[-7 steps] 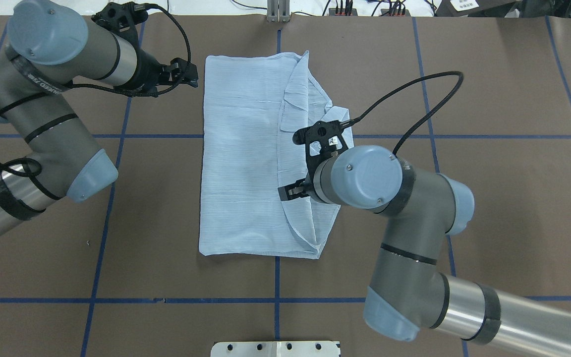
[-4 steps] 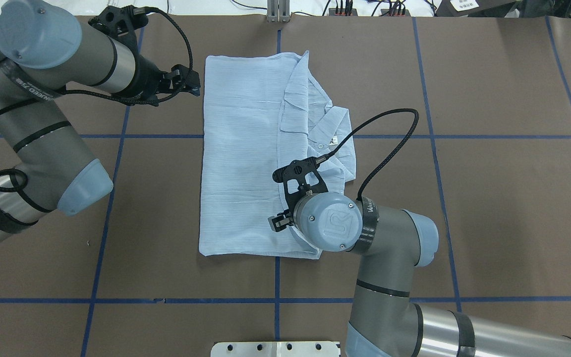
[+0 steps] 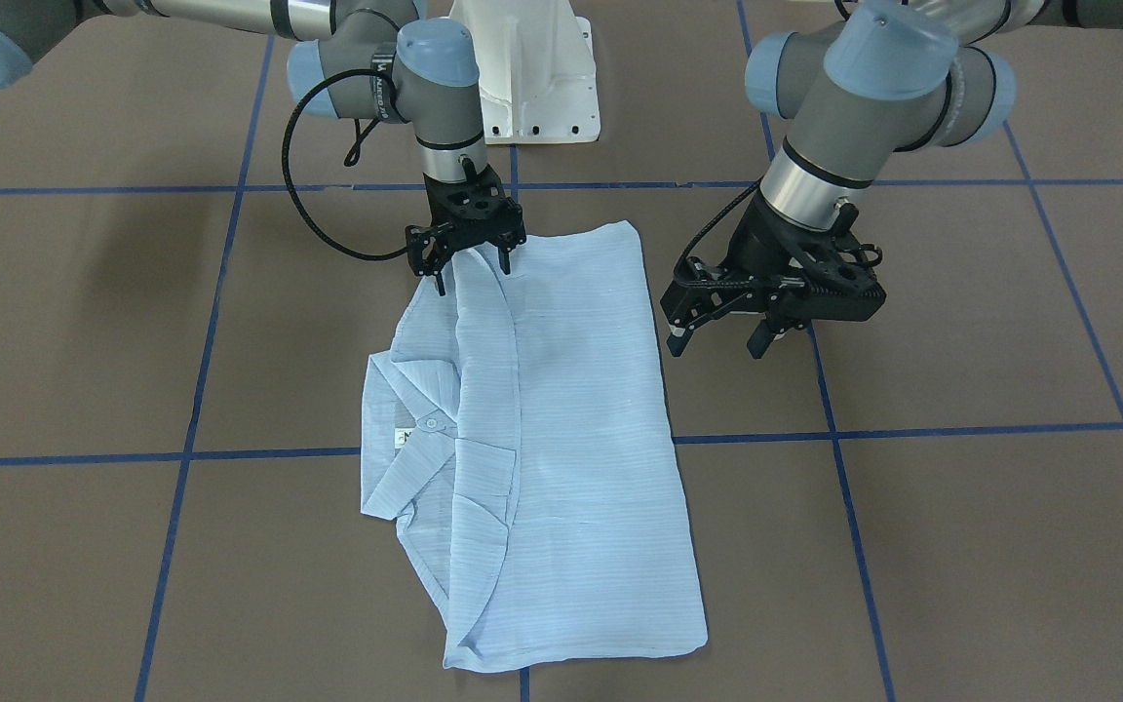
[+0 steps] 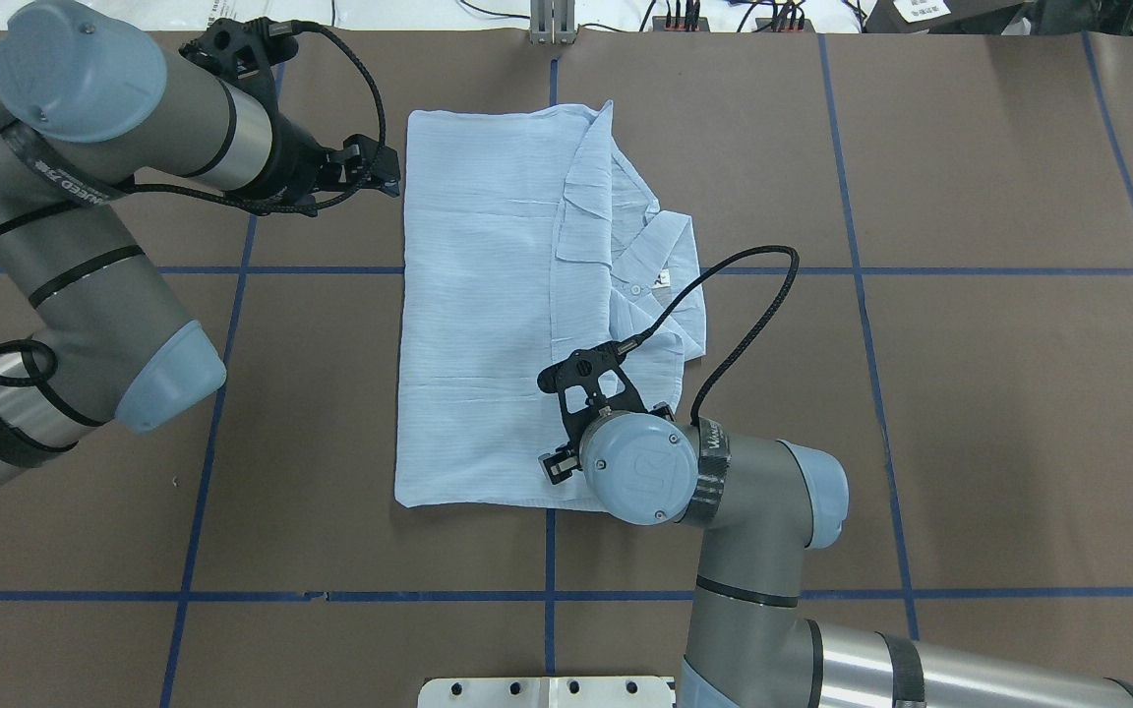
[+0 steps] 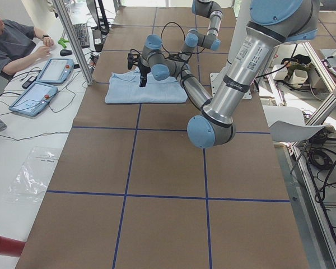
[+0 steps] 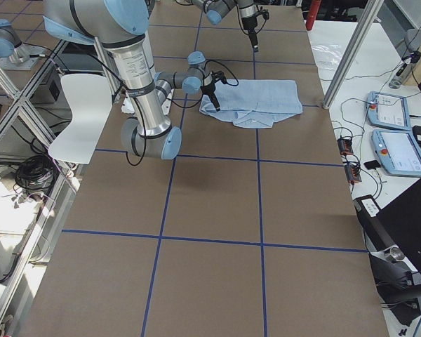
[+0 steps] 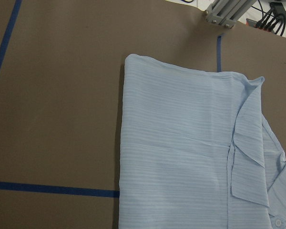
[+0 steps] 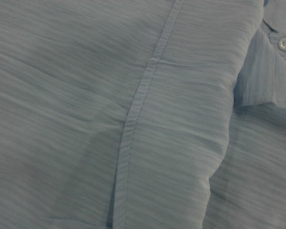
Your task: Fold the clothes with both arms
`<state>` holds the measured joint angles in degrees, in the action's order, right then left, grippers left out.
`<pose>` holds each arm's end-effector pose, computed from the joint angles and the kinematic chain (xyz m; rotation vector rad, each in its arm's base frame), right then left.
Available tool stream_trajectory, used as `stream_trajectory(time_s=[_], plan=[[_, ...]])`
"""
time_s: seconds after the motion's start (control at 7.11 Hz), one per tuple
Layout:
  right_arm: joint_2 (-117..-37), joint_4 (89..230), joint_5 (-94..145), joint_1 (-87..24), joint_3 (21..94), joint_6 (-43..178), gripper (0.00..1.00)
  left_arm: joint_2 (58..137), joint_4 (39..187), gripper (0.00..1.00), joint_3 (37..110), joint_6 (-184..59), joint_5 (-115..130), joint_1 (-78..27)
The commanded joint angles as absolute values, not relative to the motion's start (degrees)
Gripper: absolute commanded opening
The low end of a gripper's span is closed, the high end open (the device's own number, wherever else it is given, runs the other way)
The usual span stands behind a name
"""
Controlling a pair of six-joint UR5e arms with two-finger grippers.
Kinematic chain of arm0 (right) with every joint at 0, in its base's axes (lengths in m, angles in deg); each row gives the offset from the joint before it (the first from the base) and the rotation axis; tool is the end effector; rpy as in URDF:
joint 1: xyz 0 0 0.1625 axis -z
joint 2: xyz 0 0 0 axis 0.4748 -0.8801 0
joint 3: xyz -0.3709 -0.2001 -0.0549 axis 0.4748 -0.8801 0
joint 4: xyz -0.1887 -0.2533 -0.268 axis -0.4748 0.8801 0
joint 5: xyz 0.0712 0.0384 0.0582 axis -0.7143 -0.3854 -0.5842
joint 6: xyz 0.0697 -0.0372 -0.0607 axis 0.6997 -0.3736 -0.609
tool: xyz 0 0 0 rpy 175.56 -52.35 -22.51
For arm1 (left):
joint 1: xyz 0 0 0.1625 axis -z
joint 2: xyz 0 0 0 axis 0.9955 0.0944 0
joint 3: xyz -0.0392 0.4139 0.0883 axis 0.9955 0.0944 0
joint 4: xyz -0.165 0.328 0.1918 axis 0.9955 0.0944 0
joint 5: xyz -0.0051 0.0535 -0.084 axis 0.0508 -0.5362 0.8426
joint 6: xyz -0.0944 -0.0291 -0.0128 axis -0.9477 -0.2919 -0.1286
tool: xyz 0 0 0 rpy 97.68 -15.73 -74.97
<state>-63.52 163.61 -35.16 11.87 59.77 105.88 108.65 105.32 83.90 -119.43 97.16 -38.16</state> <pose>-0.6117 -0.3312 0.2578 0.4592 -0.7179 -0.2573 0.3697 -0.5301 0.2257 0.2784 1.0596 -0.2485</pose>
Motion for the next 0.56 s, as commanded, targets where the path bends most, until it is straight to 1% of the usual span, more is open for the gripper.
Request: stream_trajectory(time_s=[0.0,0.42], plan=[[-64.2,163.9,-35.3,11.8,59.7,105.1,1.00,108.7,105.4,1.00,83.5,-120.8,97.2,-39.1],[-66.1,163.8,-36.5,8.4,61.3,101.1,1.00,109.0,105.8,1.00,83.3,-123.2,96.8,-41.1]])
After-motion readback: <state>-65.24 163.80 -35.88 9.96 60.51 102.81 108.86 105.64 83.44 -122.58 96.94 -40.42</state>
